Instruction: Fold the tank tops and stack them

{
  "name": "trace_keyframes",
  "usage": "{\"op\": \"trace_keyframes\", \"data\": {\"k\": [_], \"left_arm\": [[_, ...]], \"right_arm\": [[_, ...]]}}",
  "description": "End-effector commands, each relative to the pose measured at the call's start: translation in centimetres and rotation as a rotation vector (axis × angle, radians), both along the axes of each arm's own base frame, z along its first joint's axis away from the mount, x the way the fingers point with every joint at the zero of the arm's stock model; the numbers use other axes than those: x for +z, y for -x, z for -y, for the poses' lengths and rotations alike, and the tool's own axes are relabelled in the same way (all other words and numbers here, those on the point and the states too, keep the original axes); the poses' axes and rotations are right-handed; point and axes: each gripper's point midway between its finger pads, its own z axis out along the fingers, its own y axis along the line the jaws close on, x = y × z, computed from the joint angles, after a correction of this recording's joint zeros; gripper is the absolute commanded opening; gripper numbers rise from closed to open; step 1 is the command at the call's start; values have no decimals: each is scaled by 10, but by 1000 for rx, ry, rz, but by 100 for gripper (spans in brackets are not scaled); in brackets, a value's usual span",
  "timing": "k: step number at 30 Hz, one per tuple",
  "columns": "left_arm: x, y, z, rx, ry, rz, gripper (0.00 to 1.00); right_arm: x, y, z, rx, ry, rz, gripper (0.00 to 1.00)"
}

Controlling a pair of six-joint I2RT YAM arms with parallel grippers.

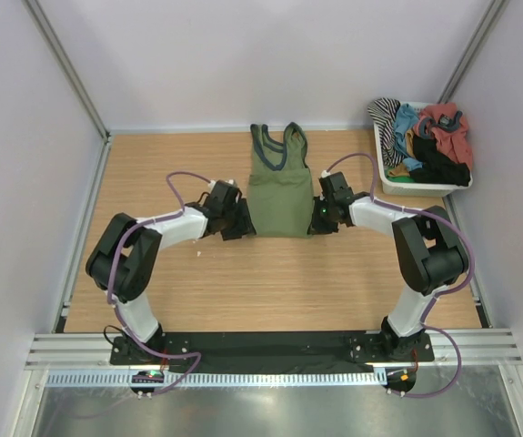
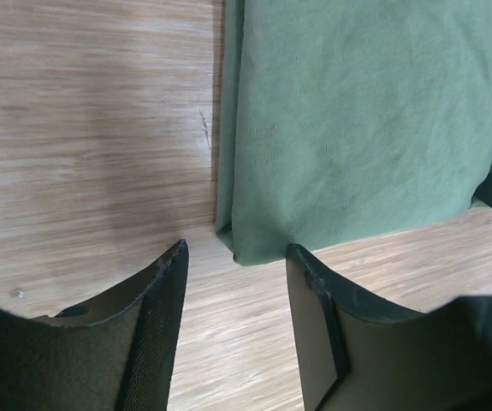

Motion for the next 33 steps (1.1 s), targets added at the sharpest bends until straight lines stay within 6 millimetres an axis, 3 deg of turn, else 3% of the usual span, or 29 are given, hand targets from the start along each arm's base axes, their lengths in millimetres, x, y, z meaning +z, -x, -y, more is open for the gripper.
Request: {"op": "trace_keyframes", "data": {"k": [1, 5, 8, 14, 16, 17, 21, 24, 30, 32, 33], "left_arm": [[8, 4, 0, 10, 7, 25, 52], [7, 2, 7, -1, 25, 34, 55], [-5, 1, 9, -1, 12, 4, 53], [-22, -6, 12, 28, 5, -21, 31], [-26, -5, 13, 31, 6, -31, 14], [-26, -4, 11, 32, 3, -33, 0], [-7, 1, 2, 41, -14, 17, 0], [2, 20, 1, 15, -29, 21, 0], [6, 79, 4, -33, -39, -1, 0], [19, 92, 8, -53, -20, 20, 0], [22, 98, 5, -51, -20, 22, 0]], "right_arm": [[11, -4, 1, -7, -12, 35, 3], [12, -5, 0, -6, -15, 38, 3], [12, -4, -1, -3, -17, 35, 3], [15, -4, -1, -1, -19, 40, 3], [15, -5, -1, -1, -19, 40, 3], [15, -3, -1, 3, -20, 35, 3], [16, 7, 0, 11, -22, 16, 1], [19, 27, -1, 26, -36, 0, 1], [29, 69, 11, 37, -25, -16, 1], [27, 86, 15, 43, -21, -40, 1], [35, 92, 14, 43, -37, -22, 1]]}}
